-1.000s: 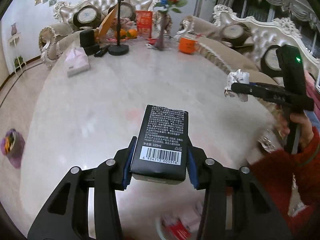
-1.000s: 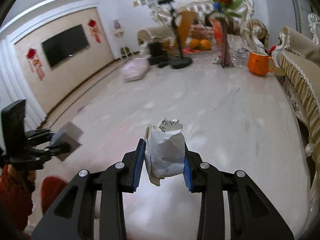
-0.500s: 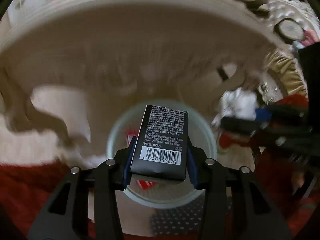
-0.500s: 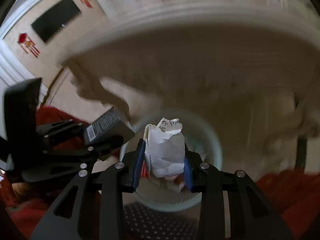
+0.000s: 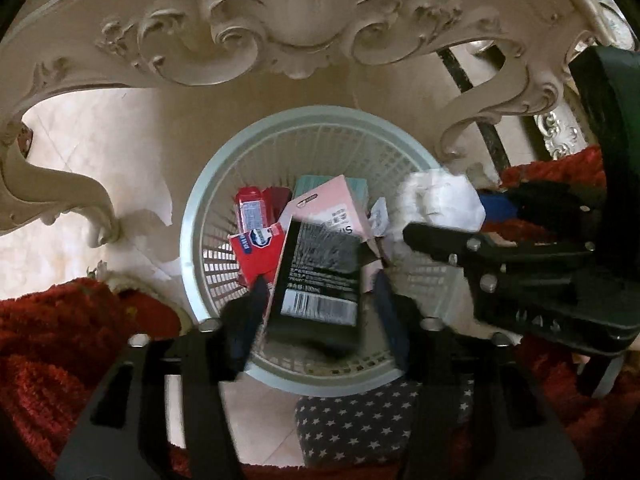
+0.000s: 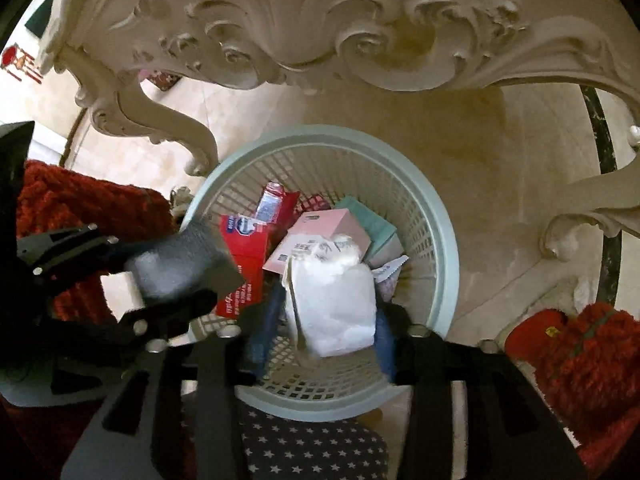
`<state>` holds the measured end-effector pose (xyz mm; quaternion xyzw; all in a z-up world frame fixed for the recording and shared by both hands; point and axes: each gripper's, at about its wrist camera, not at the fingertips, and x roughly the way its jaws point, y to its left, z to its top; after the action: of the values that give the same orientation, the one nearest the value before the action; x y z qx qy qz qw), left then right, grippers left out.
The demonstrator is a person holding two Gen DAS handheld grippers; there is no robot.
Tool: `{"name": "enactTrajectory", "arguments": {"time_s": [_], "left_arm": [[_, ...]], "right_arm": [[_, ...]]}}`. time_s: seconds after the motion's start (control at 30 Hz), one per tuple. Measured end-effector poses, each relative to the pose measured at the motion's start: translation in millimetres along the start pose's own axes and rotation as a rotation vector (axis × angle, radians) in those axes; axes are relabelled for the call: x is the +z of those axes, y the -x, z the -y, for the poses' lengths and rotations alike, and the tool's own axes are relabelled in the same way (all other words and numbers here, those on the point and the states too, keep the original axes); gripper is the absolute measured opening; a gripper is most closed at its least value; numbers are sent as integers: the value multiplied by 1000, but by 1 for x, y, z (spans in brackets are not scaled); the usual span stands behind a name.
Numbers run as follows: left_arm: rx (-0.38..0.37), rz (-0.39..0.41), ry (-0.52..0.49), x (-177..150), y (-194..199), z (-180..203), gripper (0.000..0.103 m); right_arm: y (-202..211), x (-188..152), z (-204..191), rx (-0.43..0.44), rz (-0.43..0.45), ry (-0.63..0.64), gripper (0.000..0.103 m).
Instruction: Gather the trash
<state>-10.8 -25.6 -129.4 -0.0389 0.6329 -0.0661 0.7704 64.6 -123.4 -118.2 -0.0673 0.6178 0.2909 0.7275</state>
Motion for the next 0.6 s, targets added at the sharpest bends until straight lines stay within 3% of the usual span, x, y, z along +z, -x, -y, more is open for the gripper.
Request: {"name": "enactTrajectory", "arguments": {"time_s": [0.13, 0.27, 0.33, 0.5, 0.6], "left_arm": [[-4, -4, 36, 1, 0, -8, 73], [0, 1, 51, 1, 2, -12, 73], [5, 17, 56, 1, 6, -13, 73], [57, 112, 62, 7, 36, -14, 73], [99, 192, 64, 17, 68, -11, 73]], "right_arm": [[-5, -18, 10, -29, 1, -43, 72], [1, -23, 19, -25, 21, -80, 73], [7, -23, 23, -28, 34, -100, 87], [35, -22, 29, 18, 58, -198, 95], [68, -19, 23, -40, 124, -195, 95]]}}
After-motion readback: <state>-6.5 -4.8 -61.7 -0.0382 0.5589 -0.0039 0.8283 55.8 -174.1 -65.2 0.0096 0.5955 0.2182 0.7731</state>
